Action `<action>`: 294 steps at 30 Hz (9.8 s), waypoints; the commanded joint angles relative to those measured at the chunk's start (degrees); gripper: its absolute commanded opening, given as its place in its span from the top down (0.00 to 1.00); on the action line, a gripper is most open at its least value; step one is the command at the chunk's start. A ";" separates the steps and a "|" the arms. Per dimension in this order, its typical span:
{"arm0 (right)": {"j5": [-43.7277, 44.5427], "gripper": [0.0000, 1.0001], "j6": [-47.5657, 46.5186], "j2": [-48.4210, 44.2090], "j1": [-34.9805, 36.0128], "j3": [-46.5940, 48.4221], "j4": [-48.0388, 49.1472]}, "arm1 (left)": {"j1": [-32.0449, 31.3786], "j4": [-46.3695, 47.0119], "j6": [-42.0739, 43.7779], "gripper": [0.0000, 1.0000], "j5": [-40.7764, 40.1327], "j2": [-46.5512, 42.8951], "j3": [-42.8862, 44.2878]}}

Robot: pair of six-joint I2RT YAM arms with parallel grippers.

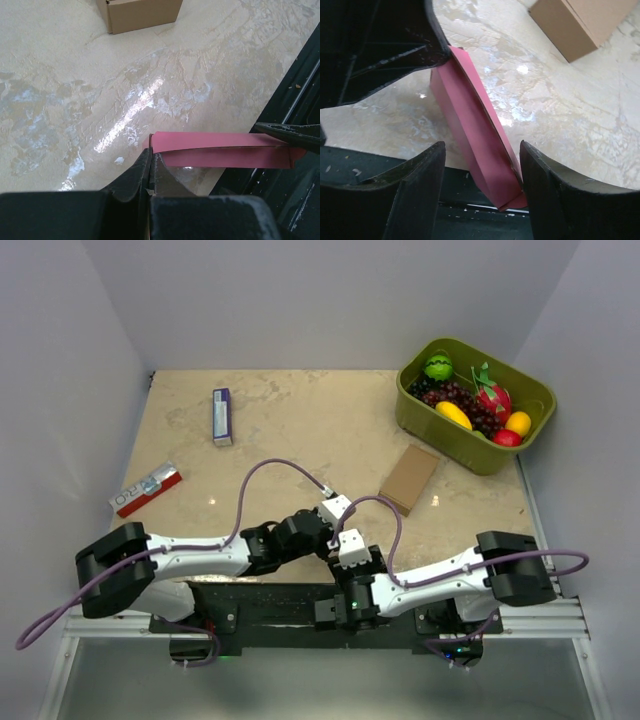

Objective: Fold the paper box

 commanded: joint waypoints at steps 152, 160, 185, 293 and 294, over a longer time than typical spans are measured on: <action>-33.29 0.01 -25.84 -7.45 -23.13 -8.44 24.85 | 8.54 22.26 -9.53 0.40 13.06 6.81 -17.34; -32.85 0.01 -24.69 -15.36 -25.06 -6.58 21.49 | 8.63 19.01 -14.79 0.38 9.02 -1.37 -20.94; -35.48 0.31 -16.60 -22.32 -42.82 -21.88 19.38 | 1.77 39.39 -26.58 0.81 17.98 12.24 -17.87; -35.49 0.36 0.71 -9.84 -22.42 -20.21 34.14 | 14.88 14.08 -11.98 0.85 18.25 4.86 -22.08; -35.49 0.37 0.62 -9.13 -22.42 -20.21 34.50 | 14.26 14.69 -12.42 0.85 18.07 5.30 -22.17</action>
